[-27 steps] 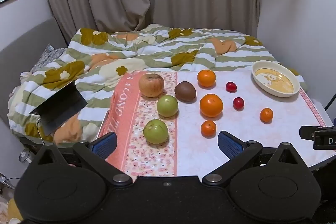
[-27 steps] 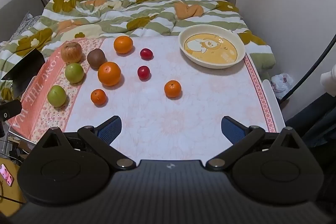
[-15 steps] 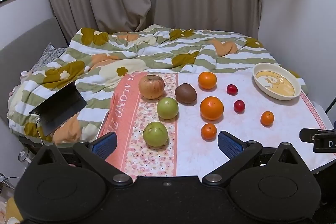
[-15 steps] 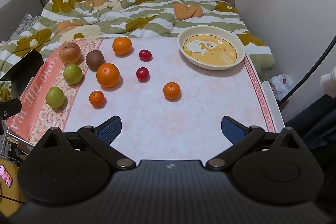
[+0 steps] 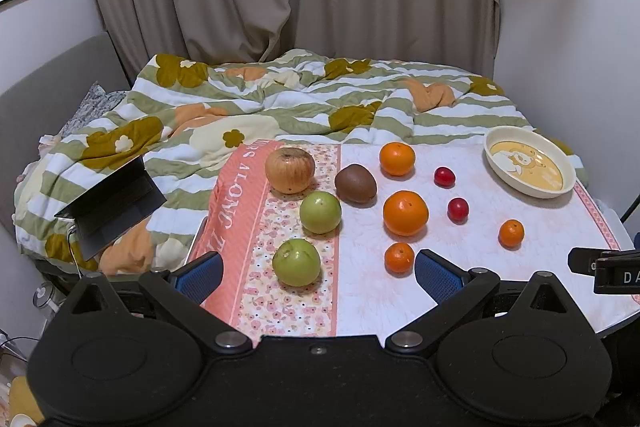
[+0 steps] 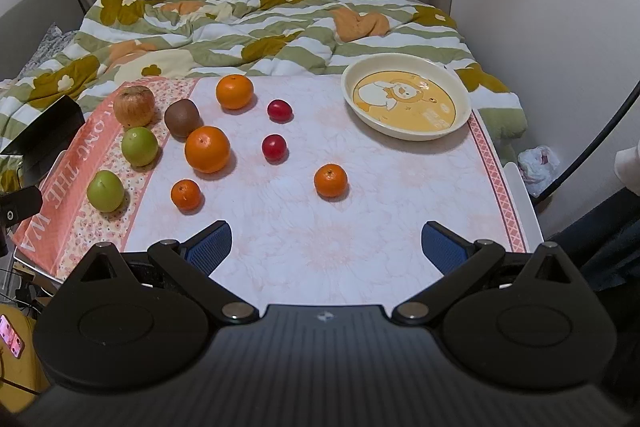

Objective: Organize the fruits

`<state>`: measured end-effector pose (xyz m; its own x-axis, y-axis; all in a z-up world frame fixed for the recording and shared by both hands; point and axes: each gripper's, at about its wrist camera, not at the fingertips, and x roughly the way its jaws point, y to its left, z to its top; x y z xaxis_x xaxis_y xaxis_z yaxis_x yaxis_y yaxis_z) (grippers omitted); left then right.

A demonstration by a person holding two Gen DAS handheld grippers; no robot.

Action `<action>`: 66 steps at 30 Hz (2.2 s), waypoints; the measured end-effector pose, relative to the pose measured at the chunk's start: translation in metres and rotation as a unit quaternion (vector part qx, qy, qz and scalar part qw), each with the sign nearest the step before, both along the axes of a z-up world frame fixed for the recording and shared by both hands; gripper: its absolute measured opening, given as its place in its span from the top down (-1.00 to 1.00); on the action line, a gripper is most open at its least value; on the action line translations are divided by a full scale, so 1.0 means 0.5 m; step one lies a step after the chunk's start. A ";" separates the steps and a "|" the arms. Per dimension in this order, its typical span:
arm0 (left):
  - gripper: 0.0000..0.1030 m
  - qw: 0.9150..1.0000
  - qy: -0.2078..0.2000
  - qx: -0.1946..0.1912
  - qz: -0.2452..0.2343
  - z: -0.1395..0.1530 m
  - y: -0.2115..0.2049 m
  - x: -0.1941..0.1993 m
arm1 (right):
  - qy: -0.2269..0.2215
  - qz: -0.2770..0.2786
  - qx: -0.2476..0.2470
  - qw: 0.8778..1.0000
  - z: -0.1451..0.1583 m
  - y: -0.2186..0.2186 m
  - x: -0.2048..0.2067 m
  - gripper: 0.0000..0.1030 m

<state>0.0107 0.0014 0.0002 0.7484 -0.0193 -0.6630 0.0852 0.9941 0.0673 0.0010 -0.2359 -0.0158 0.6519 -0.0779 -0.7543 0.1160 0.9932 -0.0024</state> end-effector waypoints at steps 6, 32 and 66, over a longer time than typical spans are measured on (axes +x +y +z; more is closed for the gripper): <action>-1.00 1.000 -0.001 0.000 -0.002 0.006 0.000 -0.001 | 0.000 0.000 0.000 1.000 0.001 0.002 0.001 -1.00; -1.00 1.000 -0.001 -0.001 -0.002 0.006 -0.001 0.008 | -0.001 0.002 0.001 1.000 0.008 0.008 0.018 -1.00; -1.00 1.000 -0.001 -0.002 -0.003 0.007 0.001 0.013 | 0.001 0.002 0.002 1.000 0.002 0.024 0.028 -1.00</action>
